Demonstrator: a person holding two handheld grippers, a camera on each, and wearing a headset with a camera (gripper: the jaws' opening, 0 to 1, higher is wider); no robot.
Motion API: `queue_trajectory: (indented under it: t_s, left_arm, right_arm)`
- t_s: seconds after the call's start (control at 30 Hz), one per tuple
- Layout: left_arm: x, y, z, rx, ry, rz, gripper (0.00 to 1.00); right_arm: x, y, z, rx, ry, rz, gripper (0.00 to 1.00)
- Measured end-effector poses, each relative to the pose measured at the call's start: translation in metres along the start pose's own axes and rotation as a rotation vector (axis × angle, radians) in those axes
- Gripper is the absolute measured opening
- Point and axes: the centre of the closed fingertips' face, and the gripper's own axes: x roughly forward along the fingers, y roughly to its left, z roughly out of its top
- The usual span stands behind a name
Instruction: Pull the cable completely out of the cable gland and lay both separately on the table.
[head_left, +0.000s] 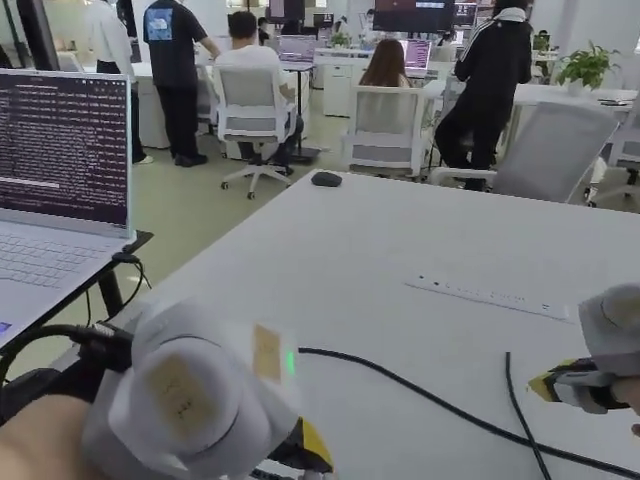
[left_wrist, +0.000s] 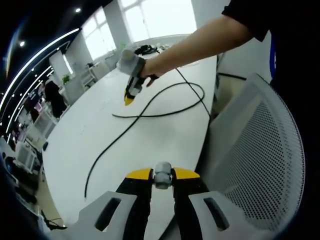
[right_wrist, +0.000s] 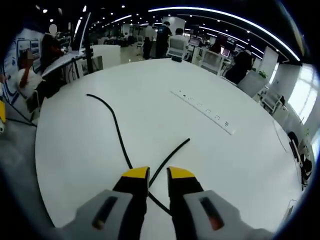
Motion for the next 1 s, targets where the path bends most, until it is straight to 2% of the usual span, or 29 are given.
queue_trajectory:
  t_s: [0.1,0.13,0.2,0.27,0.37,0.47,0.53,0.6,0.63,0.7,0.8,0.87,0.93,1.0]
  left_arm:
    - [0.013,0.005,0.010,0.040,-0.019,-0.035,0.16]
    - [0.019,0.009,0.013,0.067,-0.016,-0.051,0.16]
    - [0.031,0.011,0.017,0.103,-0.016,-0.093,0.16]
    - [0.041,0.013,0.020,0.123,-0.027,-0.122,0.16]
    - [0.061,0.020,0.022,0.152,-0.031,-0.148,0.16]
    - [0.081,0.019,0.021,0.173,-0.038,-0.200,0.16]
    - [0.095,0.017,0.016,0.191,-0.035,-0.225,0.16]
    - [0.109,0.017,0.012,0.161,-0.055,-0.233,0.16]
    - [0.118,0.014,0.005,0.171,-0.057,-0.244,0.16]
    - [0.132,0.010,-0.013,0.185,-0.026,-0.272,0.16]
    - [0.147,0.008,-0.029,0.164,-0.014,-0.291,0.16]
    - [0.155,0.002,-0.037,0.104,-0.020,-0.333,0.16]
    - [0.162,0.004,-0.042,0.109,-0.025,-0.337,0.17]
    - [0.166,0.004,-0.043,0.082,-0.048,-0.347,0.17]
  right_arm:
    - [-0.037,0.006,0.001,0.036,-0.065,0.016,0.15]
    - [-0.043,0.006,0.000,0.037,-0.070,0.016,0.15]
    - [-0.070,0.005,-0.005,0.050,-0.088,0.005,0.15]
    - [-0.094,0.010,-0.010,0.079,-0.126,0.015,0.15]
    - [-0.120,0.012,-0.028,0.117,-0.143,0.006,0.15]
    - [-0.148,0.018,-0.055,0.134,-0.127,-0.050,0.15]
    - [-0.167,0.023,-0.068,0.153,-0.127,-0.091,0.15]
    - [-0.185,0.030,-0.075,0.175,-0.137,-0.124,0.15]
    - [-0.192,0.034,-0.077,0.181,-0.143,-0.138,0.15]
    - [-0.205,0.044,-0.081,0.194,-0.147,-0.161,0.14]
    - [-0.226,0.064,-0.087,0.199,-0.146,-0.216,0.15]
    - [-0.234,0.074,-0.088,0.205,-0.144,-0.234,0.15]
    - [-0.243,0.085,-0.088,0.211,-0.150,-0.252,0.15]
    - [-0.251,0.095,-0.086,0.220,-0.157,-0.273,0.15]
